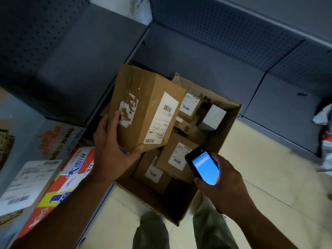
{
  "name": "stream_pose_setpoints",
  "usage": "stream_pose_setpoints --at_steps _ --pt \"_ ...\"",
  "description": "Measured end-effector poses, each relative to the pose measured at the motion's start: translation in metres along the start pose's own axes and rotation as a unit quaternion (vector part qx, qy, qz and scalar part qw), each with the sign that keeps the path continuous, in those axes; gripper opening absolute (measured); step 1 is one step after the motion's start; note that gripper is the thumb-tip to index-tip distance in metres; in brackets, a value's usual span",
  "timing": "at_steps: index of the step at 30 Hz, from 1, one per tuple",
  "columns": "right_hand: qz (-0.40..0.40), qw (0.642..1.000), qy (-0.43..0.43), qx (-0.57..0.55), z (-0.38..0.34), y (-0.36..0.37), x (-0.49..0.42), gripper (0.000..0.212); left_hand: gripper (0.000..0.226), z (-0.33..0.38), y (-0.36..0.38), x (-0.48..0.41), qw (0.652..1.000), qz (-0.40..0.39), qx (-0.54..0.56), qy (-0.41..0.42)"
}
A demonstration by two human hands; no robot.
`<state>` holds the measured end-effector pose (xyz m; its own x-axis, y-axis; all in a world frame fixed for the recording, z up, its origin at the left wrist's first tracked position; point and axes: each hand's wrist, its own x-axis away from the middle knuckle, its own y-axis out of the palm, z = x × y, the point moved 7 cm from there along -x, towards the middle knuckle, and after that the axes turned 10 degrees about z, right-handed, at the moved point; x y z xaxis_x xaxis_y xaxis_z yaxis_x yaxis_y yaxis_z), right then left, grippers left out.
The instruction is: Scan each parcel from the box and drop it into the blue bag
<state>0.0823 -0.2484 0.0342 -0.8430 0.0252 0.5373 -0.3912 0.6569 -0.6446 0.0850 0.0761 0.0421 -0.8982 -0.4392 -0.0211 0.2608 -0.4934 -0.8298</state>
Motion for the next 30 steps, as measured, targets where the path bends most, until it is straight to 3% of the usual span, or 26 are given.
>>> stream_pose_setpoints --at_steps 7,14,17,22,30 --pt "0.007 0.999 -0.017 -0.027 -0.01 -0.015 0.002 0.072 0.129 0.006 0.002 -0.002 1.0 -0.012 -0.028 -0.004" --pt "0.031 0.996 -0.065 -0.043 -0.039 -0.056 0.014 0.091 0.124 0.038 -0.02 0.0 0.993 -0.072 -0.075 -0.056" --pt "0.035 0.993 -0.088 -0.064 -0.061 -0.084 0.029 0.089 0.12 0.062 -0.041 0.01 0.991 -0.088 -0.064 -0.072" --pt "0.051 0.982 -0.156 -0.097 -0.103 -0.142 0.062 0.066 0.112 0.116 -0.085 0.025 0.992 -0.06 -0.03 -0.105" --pt "0.067 0.968 -0.236 -0.054 -0.136 -0.215 0.103 0.077 0.104 0.186 -0.152 0.062 0.99 -0.001 0.026 -0.137"
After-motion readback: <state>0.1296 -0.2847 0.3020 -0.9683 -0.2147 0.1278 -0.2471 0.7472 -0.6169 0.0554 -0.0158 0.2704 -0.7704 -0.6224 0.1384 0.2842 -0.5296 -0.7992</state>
